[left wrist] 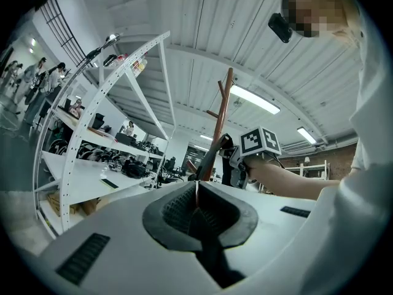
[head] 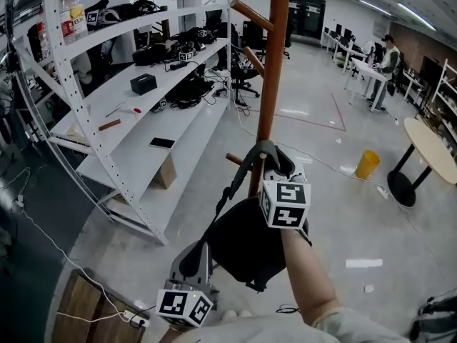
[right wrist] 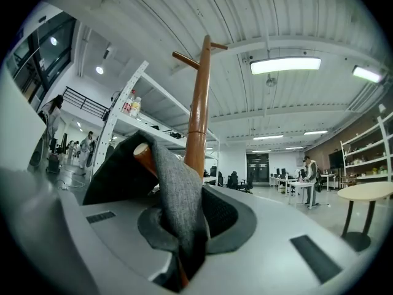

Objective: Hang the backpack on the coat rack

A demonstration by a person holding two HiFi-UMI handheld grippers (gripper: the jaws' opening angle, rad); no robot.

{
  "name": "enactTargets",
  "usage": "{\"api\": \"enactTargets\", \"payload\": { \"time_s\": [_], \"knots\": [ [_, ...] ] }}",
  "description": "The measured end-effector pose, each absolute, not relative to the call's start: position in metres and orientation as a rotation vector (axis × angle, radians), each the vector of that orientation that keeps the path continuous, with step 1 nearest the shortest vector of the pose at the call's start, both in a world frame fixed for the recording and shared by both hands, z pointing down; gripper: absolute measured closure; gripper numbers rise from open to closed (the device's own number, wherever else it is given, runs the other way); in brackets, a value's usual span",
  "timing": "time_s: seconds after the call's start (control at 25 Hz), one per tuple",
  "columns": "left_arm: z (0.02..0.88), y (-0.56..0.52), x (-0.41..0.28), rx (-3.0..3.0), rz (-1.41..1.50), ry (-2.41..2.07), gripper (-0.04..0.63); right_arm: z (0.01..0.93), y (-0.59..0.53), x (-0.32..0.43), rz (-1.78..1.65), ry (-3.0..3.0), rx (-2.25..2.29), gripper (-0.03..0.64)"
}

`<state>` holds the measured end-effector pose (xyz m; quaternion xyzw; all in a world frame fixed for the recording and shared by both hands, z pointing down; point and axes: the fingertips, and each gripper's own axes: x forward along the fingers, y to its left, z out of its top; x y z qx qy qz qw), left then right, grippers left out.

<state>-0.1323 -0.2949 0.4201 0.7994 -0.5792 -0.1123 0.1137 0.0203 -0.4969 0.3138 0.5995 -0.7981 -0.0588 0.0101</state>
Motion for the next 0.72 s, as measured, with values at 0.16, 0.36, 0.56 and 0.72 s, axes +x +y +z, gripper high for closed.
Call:
{"api": "enactTargets", "payload": {
  "time_s": [0.16,0.36,0.56,0.72],
  "knots": [
    [0.424,-0.292,-0.130,2.346,-0.316,-1.680,0.571,0.318,-0.493,0.016,-0.187,-2.506,1.873,0.577],
    [0.422,-0.288,-0.129,2.353,-0.313,-1.678,0.571,0.323,-0.487,0.014,-0.202,-2.521,1.866,0.530],
    [0.424,-0.284,-0.130,2.349,-0.306,-1.674,0.571,0.331,-0.481,0.013,-0.227,-2.490,1.855,0.484],
    [0.428,-0.280,-0.130,2.354,-0.297,-1.660,0.571,0.341,-0.473,0.015,-0.211,-2.477,1.848,0.447]
  ]
}}
